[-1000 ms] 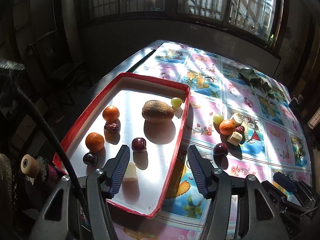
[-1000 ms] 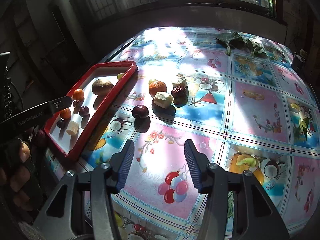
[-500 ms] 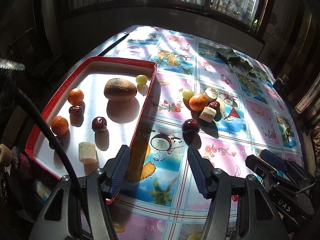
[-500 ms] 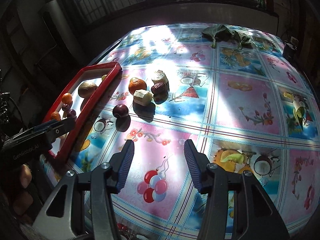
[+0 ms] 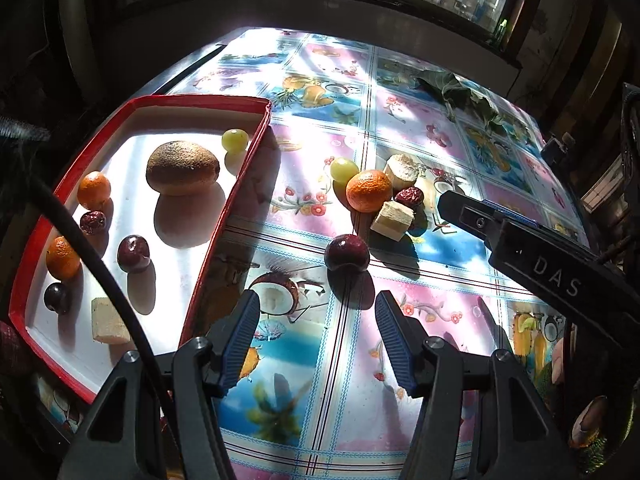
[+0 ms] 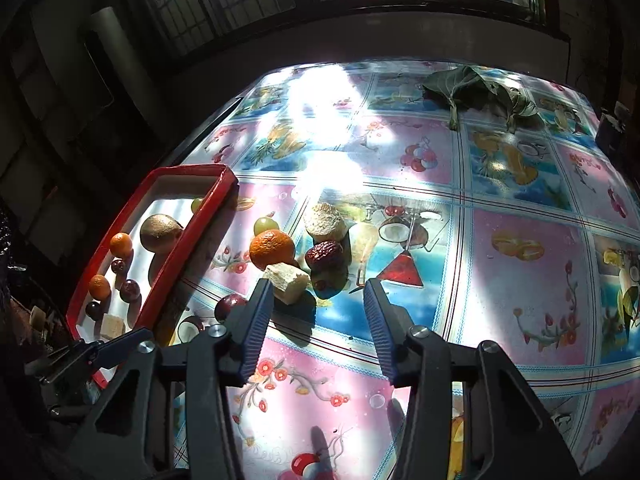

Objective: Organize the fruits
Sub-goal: 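Close the left tool on a dark plum while the right tool grips a cream cube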

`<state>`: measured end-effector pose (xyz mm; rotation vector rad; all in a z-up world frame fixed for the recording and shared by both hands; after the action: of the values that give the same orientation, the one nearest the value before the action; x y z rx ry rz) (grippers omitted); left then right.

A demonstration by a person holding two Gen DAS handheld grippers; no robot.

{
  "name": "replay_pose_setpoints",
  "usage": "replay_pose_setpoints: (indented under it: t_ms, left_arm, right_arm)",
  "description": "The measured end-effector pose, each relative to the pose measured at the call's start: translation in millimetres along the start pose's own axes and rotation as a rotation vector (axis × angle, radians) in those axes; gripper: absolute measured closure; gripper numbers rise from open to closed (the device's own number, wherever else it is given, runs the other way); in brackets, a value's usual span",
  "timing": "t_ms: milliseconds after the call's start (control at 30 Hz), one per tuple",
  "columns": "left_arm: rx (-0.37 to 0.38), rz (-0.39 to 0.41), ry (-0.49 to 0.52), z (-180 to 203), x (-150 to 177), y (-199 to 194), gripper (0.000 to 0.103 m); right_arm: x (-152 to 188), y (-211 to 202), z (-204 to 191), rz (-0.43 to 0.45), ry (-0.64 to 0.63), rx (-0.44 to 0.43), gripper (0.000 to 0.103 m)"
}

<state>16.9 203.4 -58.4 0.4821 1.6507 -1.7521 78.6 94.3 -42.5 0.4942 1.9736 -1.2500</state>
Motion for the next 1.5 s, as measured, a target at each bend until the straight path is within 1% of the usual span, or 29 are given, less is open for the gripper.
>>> replay_pose_setpoints:
  t_ms: [67, 133, 200, 367, 467, 500, 567, 600, 633, 667, 700, 733, 767, 867, 1100, 1267, 1433, 1500]
  left_arm:
    - [0.005, -0.011, -0.003, 1, -1, 7, 0.043]
    - [0.004, -0.023, -0.007, 1, -1, 15, 0.043]
    - [0.008, -0.035, -0.013, 1, -1, 22, 0.043]
    - [0.013, -0.051, -0.022, 0, -3, 37, 0.043]
    - [0.024, -0.043, -0.016, 3, -6, 39, 0.041]
    - [0.028, -0.042, -0.013, 4, -6, 40, 0.041]
    - [0.027, -0.033, -0.008, 5, -8, 42, 0.043]
    - [0.023, -0.028, -0.004, 5, -8, 42, 0.046]
    - [0.016, -0.022, 0.000, 5, -9, 42, 0.052]
    - [0.019, -0.019, 0.001, 4, -9, 42, 0.055]
    - [0.030, -0.018, -0.003, 5, -9, 42, 0.061]
    - [0.052, -0.021, -0.008, 7, -10, 42, 0.069]
    - [0.068, -0.025, -0.009, 9, -10, 42, 0.073]
    - [0.047, -0.017, 0.016, 11, -9, 40, 0.073]
    - [0.040, -0.005, 0.019, 11, -6, 28, 0.074]
    - [0.028, 0.015, 0.022, 12, -5, 15, 0.074]
    - [0.022, 0.026, 0.029, 15, -1, 3, 0.074]
    - [0.020, 0.030, 0.031, 17, -1, -2, 0.074]
  right_arm:
    - [-7, 14, 1, -0.009, 0.000, 0.000, 0.057]
    - [-12, 28, 1, -0.022, 0.001, -0.005, 0.060]
    - [-15, 40, 2, -0.037, -0.007, 0.002, 0.061]
    - [-17, 63, 2, -0.071, -0.021, 0.001, 0.061]
    - [-15, 76, 2, -0.092, -0.022, 0.000, 0.062]
    - [-13, 80, 2, -0.102, -0.024, 0.002, 0.064]
    - [-13, 83, 2, -0.097, -0.039, 0.005, 0.066]
    - [-14, 84, 1, -0.096, -0.043, 0.007, 0.066]
    - [-14, 84, 1, -0.097, -0.041, 0.007, 0.066]
    - [-14, 84, 2, -0.096, -0.038, 0.006, 0.067]
    - [-14, 83, 3, -0.095, -0.035, 0.007, 0.067]
    - [-14, 82, 4, -0.094, -0.032, 0.008, 0.067]
    - [-14, 80, 5, -0.093, -0.029, 0.012, 0.067]
    - [-15, 71, 7, -0.081, -0.020, 0.011, 0.068]
    - [-15, 28, 11, -0.033, -0.028, 0.044, 0.068]
    - [-9, -4, 18, 0.000, -0.052, 0.119, 0.068]
    - [-3, -27, 24, 0.021, -0.097, 0.208, 0.068]
    - [-2, -35, 25, 0.031, -0.109, 0.231, 0.068]
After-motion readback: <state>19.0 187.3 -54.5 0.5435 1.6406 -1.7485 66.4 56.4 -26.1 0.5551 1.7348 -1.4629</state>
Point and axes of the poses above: each gripper's, at about its wrist camera, not at the fingertips, and y roughly the way its jaws point, z to its right, x to its underside, the point moved 9 cm from there along y, roughly the way its jaws point, and after that the axes turned 12 degrees about z, right-handed, at the moved point
